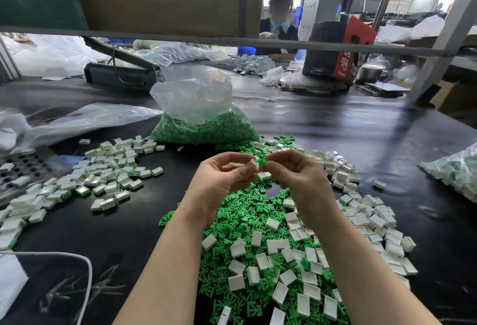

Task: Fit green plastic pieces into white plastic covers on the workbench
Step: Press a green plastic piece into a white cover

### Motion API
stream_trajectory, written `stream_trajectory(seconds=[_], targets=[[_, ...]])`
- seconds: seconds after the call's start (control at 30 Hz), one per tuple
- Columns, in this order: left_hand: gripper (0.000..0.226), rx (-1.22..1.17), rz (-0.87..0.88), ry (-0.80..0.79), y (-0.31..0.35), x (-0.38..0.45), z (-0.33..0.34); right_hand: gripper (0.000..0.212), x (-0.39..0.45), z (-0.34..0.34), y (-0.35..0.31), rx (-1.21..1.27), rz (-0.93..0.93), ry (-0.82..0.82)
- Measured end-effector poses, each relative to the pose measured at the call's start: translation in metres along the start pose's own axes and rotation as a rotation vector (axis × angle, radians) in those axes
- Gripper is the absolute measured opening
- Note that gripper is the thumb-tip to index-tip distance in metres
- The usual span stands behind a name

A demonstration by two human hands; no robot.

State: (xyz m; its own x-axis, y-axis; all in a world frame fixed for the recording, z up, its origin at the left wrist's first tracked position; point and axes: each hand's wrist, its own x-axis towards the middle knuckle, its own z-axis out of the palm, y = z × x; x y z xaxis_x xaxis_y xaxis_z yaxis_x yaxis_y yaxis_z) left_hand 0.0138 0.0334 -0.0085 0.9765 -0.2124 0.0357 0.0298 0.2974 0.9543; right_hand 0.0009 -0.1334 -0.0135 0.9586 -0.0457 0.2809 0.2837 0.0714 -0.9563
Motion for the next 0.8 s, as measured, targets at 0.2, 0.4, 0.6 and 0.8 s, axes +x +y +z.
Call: stream_trajectory(seconds=[0.2, 0.4, 0.6, 0.8], targets=[[0.019, 0.052, 0.004, 0.004, 0.0, -0.0004, -0.0005, 0.019, -0.0008, 0.0018, -0.0009, -0.002, -0.033, 0.013], [0.021, 0.125, 0.021, 0.009, -0.0004, -0.0002, -0.0001, 0.008, 0.0004, 0.0016, -0.0012, -0.069, -0.066, 0.015], [0.01, 0.203, 0.063, 0.04, -0.0012, -0.0002, 0.0013, 0.009, 0.0013, -0.0009, 0.0011, -0.251, -0.141, -0.017], [0.015, 0.286, 0.127, 0.014, 0.002, -0.0014, 0.0004, 0.008, 0.0026, -0.0056, 0.0004, -0.326, -0.12, -0.093]])
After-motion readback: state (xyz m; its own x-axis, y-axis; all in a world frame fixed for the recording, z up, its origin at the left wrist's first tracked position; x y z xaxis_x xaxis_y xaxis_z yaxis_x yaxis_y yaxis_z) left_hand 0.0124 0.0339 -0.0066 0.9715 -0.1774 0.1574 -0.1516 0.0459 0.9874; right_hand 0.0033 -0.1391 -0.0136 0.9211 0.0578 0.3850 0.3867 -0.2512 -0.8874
